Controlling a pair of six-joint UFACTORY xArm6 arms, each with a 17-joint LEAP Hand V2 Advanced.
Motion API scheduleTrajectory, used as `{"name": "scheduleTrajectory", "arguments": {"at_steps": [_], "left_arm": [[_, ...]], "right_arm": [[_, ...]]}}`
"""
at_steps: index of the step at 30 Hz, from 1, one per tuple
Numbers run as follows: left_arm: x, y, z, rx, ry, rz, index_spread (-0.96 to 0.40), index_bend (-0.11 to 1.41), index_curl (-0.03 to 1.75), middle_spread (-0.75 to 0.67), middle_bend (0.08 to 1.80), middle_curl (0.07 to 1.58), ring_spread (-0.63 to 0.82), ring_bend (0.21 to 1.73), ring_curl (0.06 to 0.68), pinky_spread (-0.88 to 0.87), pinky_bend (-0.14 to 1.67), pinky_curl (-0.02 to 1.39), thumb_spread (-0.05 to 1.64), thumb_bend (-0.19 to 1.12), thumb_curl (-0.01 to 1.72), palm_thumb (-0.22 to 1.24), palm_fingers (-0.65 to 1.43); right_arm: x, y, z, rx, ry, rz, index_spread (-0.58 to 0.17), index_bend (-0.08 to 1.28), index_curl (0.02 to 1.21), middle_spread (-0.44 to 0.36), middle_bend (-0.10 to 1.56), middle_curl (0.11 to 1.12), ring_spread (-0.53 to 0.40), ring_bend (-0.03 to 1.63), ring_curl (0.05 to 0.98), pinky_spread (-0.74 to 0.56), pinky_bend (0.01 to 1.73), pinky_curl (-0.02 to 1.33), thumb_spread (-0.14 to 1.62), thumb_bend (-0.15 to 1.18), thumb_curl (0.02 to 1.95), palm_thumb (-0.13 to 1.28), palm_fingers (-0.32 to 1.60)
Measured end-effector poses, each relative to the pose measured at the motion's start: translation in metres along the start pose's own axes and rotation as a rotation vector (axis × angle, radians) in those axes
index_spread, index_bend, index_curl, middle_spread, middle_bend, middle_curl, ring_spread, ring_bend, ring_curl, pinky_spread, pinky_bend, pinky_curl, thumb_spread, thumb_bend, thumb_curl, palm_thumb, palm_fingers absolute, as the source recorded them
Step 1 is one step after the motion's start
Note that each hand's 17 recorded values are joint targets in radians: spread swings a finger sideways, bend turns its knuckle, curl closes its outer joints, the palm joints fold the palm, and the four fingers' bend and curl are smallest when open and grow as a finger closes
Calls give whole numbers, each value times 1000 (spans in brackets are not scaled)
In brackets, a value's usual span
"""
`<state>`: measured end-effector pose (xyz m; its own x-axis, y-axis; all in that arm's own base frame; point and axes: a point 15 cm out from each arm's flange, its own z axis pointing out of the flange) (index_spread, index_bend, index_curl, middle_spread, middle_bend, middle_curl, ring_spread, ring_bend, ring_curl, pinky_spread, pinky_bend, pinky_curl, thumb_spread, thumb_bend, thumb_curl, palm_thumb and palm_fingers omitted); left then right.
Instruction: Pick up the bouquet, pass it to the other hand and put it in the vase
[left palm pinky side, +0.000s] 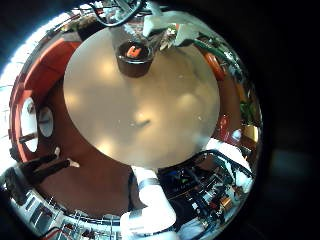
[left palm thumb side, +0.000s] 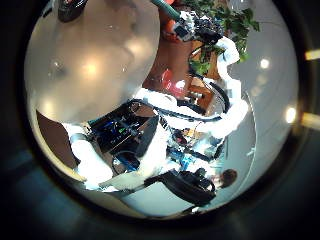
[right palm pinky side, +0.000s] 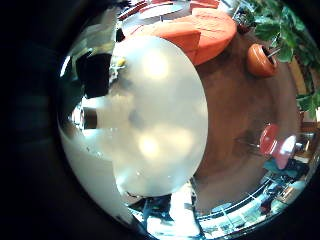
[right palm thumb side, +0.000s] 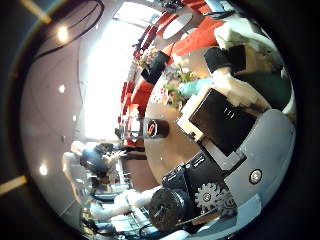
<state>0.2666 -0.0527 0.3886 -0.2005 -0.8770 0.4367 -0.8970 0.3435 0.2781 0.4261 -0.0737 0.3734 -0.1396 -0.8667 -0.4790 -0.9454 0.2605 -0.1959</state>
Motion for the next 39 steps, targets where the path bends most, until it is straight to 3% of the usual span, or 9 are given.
{"name": "scheduleTrajectory", "arguments": {"at_steps": [7, 11, 15, 19, 21, 24, 27, 33, 39], "left_arm": [[-21, 13, -14, 50, 49, 2, 77, 176, 352, 371, 208, 366, 559, 439, 205, 500, 184, 273, 1182, -19, 288, 217, 150], [-11, 10, -18, 55, 90, 20, 77, 176, 352, 371, 208, 366, 558, 438, 205, 500, 184, 273, 1184, -17, 289, 219, 150], [-6, 5, -17, 40, 81, 32, 77, 176, 352, 371, 209, 365, 558, 438, 206, 500, 184, 272, 1185, -18, 289, 220, 151], [-7, 2, -20, 35, 81, 32, 77, 177, 352, 371, 207, 365, 558, 438, 206, 504, 184, 273, 1186, -18, 290, 220, 150], [-7, -1, -21, 32, 82, 35, 77, 177, 352, 371, 206, 365, 558, 438, 207, 505, 184, 273, 1186, -18, 290, 220, 150], [-6, -5, -21, 27, 86, 37, 77, 177, 353, 371, 206, 365, 558, 438, 207, 506, 184, 273, 1186, -18, 290, 220, 150], [-4, -10, -18, 16, 91, 40, 77, 177, 353, 371, 206, 366, 558, 438, 207, 506, 184, 273, 1188, -18, 289, 221, 150], [-3, -15, -18, 9, 91, 36, 77, 177, 353, 371, 206, 367, 558, 439, 208, 507, 183, 270, 1188, -18, 288, 222, 149], [-3, -16, -17, 5, 90, 32, 77, 178, 354, 371, 207, 367, 559, 436, 207, 507, 184, 269, 1188, -18, 287, 222, 148]], "right_arm": [[-9, 37, 16, -49, 4, 11, -246, 1140, 1004, -158, 1317, 937, -203, 1427, 762, -165, 1213, 1013, 827, 25, 1240, 1147, 1111], [1, 47, 26, -104, 70, 6, -247, 1141, 1001, -158, 1306, 932, -206, 1420, 760, -174, 1207, 1023, 838, -32, 1235, 1056, 1081], [16, 53, 34, -147, 112, 14, -270, 958, 938, -162, 1183, 857, -207, 1318, 692, -271, 1093, 917, 888, -62, 1078, 856, 997], [48, 58, 44, -220, 210, 21, -319, 701, 856, -170, 1054, 788, -216, 1215, 631, -361, 1026, 840, 922, -39, 959, 796, 703], [62, 61, 49, -254, 260, 23, -333, 608, 830, -185, 973, 764, -212, 1203, 630, -347, 1008, 844, 934, -37, 924, 783, 477], [75, 62, 60, -309, 320, 15, -383, 555, 762, -210, 905, 719, -207, 1161, 583, -306, 892, 794, 952, -39, 859, 743, 380], [92, 60, 68, -361, 392, 7, -384, 536, 723, -188, 831, 679, -185, 1120, 554, -228, 768, 748, 963, -37, 806, 709, 256], [114, 62, 95, -468, 466, 13, -348, 519, 669, -150, 755, 621, -137, 1020, 502, -86, 624, 673, 993, -39, 700, 637, 194], [116, 55, 121, -496, 474, 21, -303, 425, 605, -105, 722, 585, -118, 974, 468, -12, 576, 620, 1025, -30, 621, 611, 222]]}}
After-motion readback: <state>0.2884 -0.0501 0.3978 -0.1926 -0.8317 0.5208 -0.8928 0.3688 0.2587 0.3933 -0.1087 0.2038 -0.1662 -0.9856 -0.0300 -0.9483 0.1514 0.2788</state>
